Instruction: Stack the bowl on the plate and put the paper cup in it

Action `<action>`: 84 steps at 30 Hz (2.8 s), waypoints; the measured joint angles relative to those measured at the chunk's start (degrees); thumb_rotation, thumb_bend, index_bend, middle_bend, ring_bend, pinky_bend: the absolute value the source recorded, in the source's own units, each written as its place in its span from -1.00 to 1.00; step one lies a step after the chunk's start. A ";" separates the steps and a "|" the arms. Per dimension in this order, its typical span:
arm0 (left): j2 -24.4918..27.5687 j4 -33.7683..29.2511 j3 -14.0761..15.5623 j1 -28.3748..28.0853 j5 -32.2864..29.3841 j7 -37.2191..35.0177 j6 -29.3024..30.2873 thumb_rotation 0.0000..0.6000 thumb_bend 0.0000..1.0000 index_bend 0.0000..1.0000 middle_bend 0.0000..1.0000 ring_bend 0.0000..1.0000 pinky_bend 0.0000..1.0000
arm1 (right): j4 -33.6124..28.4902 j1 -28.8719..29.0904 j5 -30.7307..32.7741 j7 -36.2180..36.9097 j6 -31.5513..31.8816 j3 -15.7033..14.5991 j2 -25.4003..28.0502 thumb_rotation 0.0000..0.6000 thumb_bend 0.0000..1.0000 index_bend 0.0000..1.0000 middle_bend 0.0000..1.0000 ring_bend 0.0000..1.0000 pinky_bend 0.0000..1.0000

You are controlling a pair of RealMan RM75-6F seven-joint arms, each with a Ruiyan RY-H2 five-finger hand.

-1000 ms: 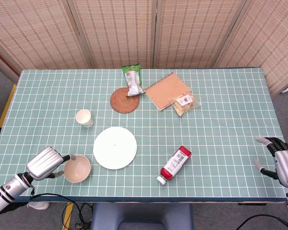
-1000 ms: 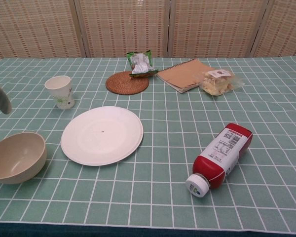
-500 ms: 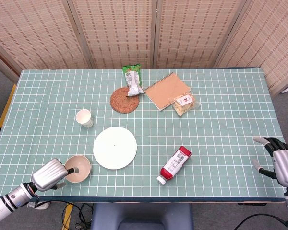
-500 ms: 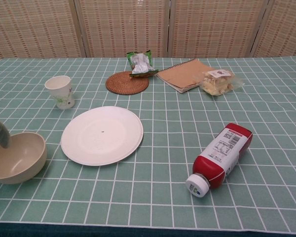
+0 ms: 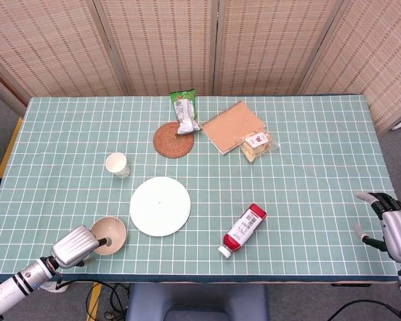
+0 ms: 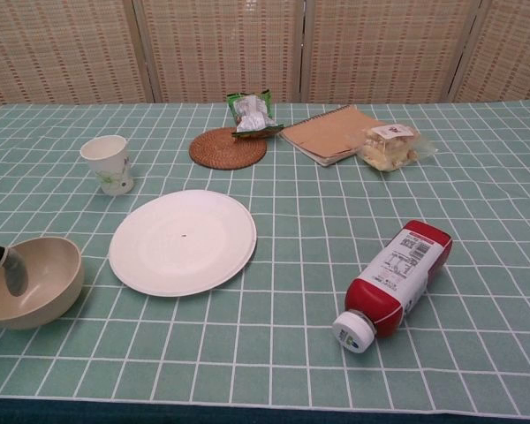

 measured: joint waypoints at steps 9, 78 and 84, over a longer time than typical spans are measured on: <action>-3.33 4.60 0.27 0.44 -1.51 -1.98 1.64 1.00 -0.40 -0.03 0.87 0.84 0.98 | -0.46 0.12 -0.03 -0.30 0.02 0.15 0.35 1.00 -0.45 -0.51 -0.43 -0.60 -0.40; -15.06 3.64 -9.73 -18.76 -14.31 -2.87 -14.16 1.00 -0.06 0.22 0.88 0.82 0.98 | 1.67 -1.70 1.03 2.36 1.32 -0.09 0.45 1.00 -0.45 -0.51 -0.43 -0.60 -0.40; -14.83 4.13 -9.39 -18.97 -15.75 -1.76 -15.34 1.00 -0.07 0.14 0.85 0.79 0.97 | 2.05 -1.72 0.98 2.71 1.23 -0.08 0.30 1.00 -0.45 -0.51 -0.43 -0.60 -0.40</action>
